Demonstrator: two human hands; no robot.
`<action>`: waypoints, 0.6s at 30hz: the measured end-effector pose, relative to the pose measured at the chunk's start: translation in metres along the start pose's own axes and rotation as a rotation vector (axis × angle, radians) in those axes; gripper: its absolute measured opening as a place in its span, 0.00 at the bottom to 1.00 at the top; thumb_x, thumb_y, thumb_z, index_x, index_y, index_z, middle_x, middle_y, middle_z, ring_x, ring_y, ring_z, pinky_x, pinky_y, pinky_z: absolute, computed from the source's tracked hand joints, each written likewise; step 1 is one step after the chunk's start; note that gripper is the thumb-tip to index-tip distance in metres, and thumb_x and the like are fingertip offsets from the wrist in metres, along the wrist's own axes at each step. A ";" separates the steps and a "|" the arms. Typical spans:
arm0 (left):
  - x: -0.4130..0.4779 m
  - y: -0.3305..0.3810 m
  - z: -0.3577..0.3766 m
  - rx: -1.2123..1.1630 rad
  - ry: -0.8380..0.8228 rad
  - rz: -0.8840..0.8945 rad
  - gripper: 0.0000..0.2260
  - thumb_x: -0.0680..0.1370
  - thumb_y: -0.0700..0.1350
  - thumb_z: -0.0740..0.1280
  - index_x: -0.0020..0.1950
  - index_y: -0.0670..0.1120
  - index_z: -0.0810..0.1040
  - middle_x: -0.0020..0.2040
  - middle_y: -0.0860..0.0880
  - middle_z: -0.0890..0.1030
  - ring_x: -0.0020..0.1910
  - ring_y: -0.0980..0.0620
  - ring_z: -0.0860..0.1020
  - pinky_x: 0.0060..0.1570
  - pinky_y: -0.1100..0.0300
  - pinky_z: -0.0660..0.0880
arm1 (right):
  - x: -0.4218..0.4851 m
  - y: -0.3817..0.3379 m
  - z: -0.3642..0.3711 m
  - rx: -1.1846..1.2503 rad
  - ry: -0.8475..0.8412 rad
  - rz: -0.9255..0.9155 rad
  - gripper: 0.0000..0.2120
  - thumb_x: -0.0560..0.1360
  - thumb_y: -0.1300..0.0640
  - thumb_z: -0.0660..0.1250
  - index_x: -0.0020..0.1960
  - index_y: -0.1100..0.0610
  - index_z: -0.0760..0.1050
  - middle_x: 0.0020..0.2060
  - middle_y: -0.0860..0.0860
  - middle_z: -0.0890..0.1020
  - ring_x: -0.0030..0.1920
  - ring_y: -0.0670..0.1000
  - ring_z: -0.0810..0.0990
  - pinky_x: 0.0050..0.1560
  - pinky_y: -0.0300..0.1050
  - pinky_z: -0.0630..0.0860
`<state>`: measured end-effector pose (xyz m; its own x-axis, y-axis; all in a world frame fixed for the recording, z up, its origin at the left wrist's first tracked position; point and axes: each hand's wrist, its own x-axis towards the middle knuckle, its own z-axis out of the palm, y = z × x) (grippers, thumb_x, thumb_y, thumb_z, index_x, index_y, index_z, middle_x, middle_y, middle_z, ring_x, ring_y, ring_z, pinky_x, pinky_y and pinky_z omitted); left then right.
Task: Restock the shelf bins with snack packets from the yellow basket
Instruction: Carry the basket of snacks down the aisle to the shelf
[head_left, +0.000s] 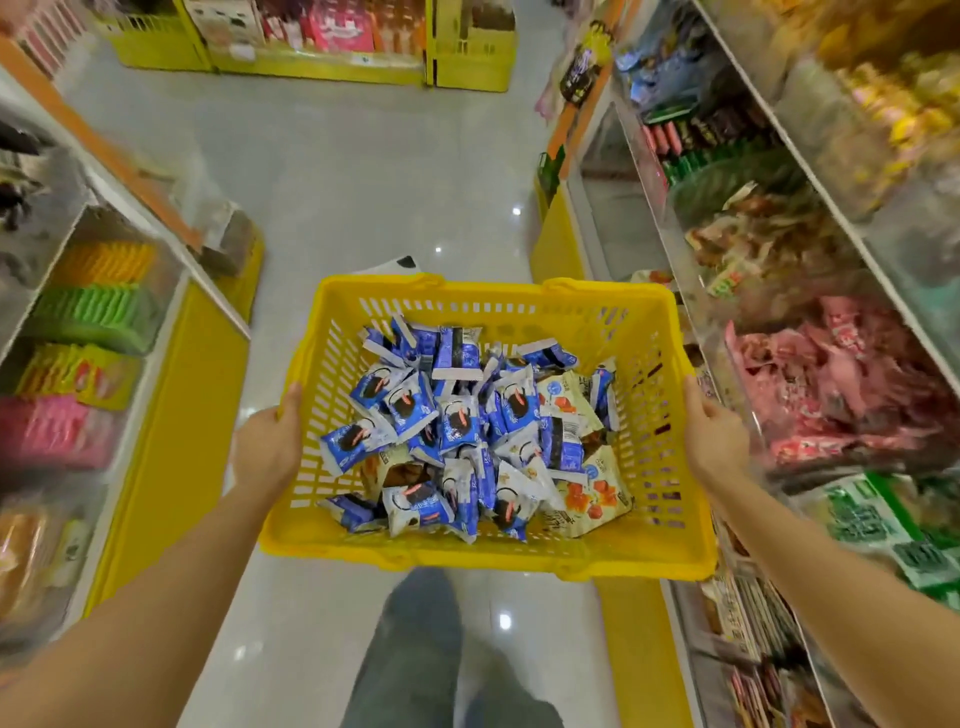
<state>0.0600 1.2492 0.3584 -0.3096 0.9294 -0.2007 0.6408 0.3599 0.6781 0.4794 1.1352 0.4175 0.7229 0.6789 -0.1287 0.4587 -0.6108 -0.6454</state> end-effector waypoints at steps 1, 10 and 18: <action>0.021 0.010 0.003 0.008 -0.008 0.003 0.30 0.79 0.61 0.53 0.30 0.37 0.69 0.33 0.36 0.73 0.35 0.42 0.72 0.37 0.50 0.67 | 0.013 -0.009 0.009 -0.009 0.009 0.012 0.30 0.79 0.39 0.50 0.33 0.63 0.67 0.27 0.57 0.70 0.31 0.55 0.68 0.32 0.46 0.64; 0.191 0.104 0.041 0.043 -0.074 0.068 0.31 0.78 0.64 0.52 0.30 0.40 0.69 0.32 0.38 0.74 0.34 0.41 0.73 0.36 0.49 0.69 | 0.140 -0.084 0.072 -0.003 0.054 0.113 0.27 0.79 0.39 0.50 0.28 0.55 0.57 0.25 0.53 0.65 0.28 0.52 0.64 0.29 0.46 0.55; 0.319 0.177 0.083 0.081 -0.074 0.053 0.30 0.79 0.64 0.51 0.36 0.38 0.73 0.37 0.37 0.75 0.40 0.38 0.74 0.41 0.49 0.69 | 0.261 -0.153 0.117 0.007 0.065 0.128 0.30 0.79 0.38 0.49 0.30 0.61 0.65 0.28 0.55 0.70 0.31 0.53 0.68 0.33 0.49 0.63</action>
<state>0.1328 1.6159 0.3560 -0.2226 0.9498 -0.2198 0.7106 0.3124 0.6304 0.5370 1.4537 0.3945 0.8074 0.5675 -0.1618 0.3570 -0.6881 -0.6318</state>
